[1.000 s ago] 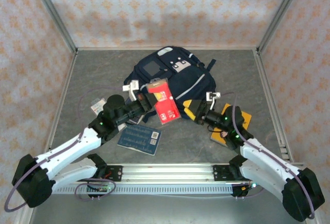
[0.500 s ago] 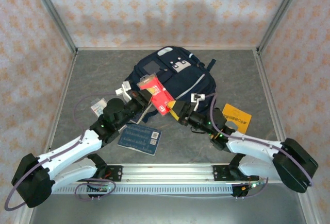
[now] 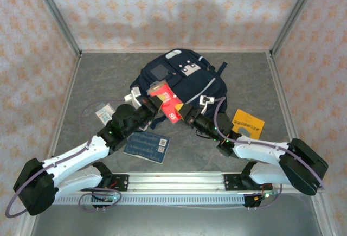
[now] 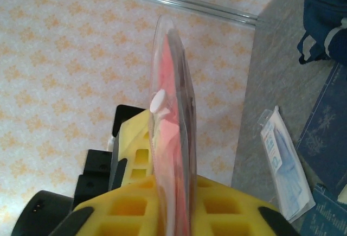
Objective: Pack the student bag
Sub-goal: Rotate the loose stationery, then open the student bag at the top-center of the table.
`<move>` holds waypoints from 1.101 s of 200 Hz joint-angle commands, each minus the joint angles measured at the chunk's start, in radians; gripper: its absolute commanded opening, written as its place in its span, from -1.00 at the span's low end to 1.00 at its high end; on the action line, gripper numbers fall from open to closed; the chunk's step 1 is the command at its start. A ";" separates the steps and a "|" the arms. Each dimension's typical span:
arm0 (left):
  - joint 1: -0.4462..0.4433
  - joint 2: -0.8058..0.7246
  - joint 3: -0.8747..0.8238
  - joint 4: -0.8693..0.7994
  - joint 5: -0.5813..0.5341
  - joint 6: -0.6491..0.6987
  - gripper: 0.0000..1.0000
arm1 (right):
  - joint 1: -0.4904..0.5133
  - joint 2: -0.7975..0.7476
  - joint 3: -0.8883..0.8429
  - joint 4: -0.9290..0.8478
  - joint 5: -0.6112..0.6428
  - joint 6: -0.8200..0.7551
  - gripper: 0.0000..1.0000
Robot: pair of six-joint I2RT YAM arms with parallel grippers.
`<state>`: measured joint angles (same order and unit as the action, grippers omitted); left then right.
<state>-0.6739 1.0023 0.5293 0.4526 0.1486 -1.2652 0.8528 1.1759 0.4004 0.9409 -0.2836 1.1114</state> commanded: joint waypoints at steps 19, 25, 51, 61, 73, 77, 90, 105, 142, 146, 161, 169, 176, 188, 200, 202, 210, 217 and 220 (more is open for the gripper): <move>0.000 0.016 0.053 -0.139 -0.026 0.070 0.21 | -0.008 -0.207 -0.019 -0.239 0.151 -0.109 -0.92; 0.001 0.019 0.080 -0.191 -0.023 0.103 0.40 | -0.016 -0.243 -0.012 -0.329 0.164 -0.131 -0.96; 0.001 0.092 0.298 -0.486 0.022 0.368 0.73 | -0.046 -0.464 0.095 -0.847 0.313 -0.285 -1.00; -0.009 0.163 0.422 -0.647 0.015 0.495 0.73 | -0.061 -0.529 0.143 -0.998 0.366 -0.345 -1.00; -0.035 0.280 0.596 -0.871 -0.054 0.640 0.73 | -0.083 -0.583 0.207 -1.154 0.417 -0.409 -1.00; -0.040 0.324 0.651 -0.932 -0.070 0.676 0.73 | -0.089 -0.595 0.230 -1.207 0.439 -0.426 -1.00; -0.048 0.465 0.805 -1.075 -0.081 0.783 0.72 | -0.100 -0.619 0.304 -1.366 0.528 -0.463 -1.00; -0.061 0.616 0.966 -1.186 -0.085 0.879 0.73 | -0.111 -0.633 0.368 -1.499 0.621 -0.497 -1.00; -0.073 0.966 1.346 -1.388 -0.154 1.044 0.96 | -0.118 -0.653 0.453 -1.699 0.803 -0.539 -1.00; -0.073 1.001 1.385 -1.403 -0.151 1.059 1.00 | -0.118 -0.659 0.453 -1.707 0.814 -0.541 -1.00; -0.075 1.114 1.522 -1.457 -0.134 1.104 1.00 | -0.120 -0.689 0.445 -1.727 0.835 -0.542 -1.00; -0.077 1.167 1.588 -1.477 -0.125 1.124 1.00 | -0.120 -0.702 0.437 -1.734 0.839 -0.543 -1.00; -0.079 1.210 1.644 -1.493 -0.116 1.136 1.00 | -0.120 -0.711 0.433 -1.742 0.842 -0.543 -1.00; -0.086 1.275 1.725 -1.513 -0.106 1.157 1.00 | -0.120 -0.724 0.419 -1.745 0.842 -0.542 -1.00; -0.094 1.334 1.805 -1.531 -0.115 1.175 1.00 | -0.121 -0.734 0.402 -1.735 0.833 -0.543 -1.00; -0.096 1.342 1.818 -1.534 -0.117 1.177 1.00 | -0.121 -0.734 0.401 -1.734 0.831 -0.545 -1.00; -0.103 1.380 1.864 -1.545 -0.130 1.189 1.00 | -0.121 -0.733 0.400 -1.732 0.823 -0.550 -1.00; -0.108 1.408 1.897 -1.550 -0.141 1.196 1.00 | -0.121 -0.734 0.400 -1.732 0.818 -0.553 -1.00; -0.110 1.419 1.908 -1.551 -0.143 1.199 1.00 | -0.121 -0.734 0.400 -1.732 0.817 -0.553 -1.00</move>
<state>-0.7555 2.3707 2.3146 -1.0027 0.0429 -0.1467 0.7357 0.4492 0.8173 -0.7574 0.5053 0.5869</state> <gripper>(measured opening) 0.999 0.060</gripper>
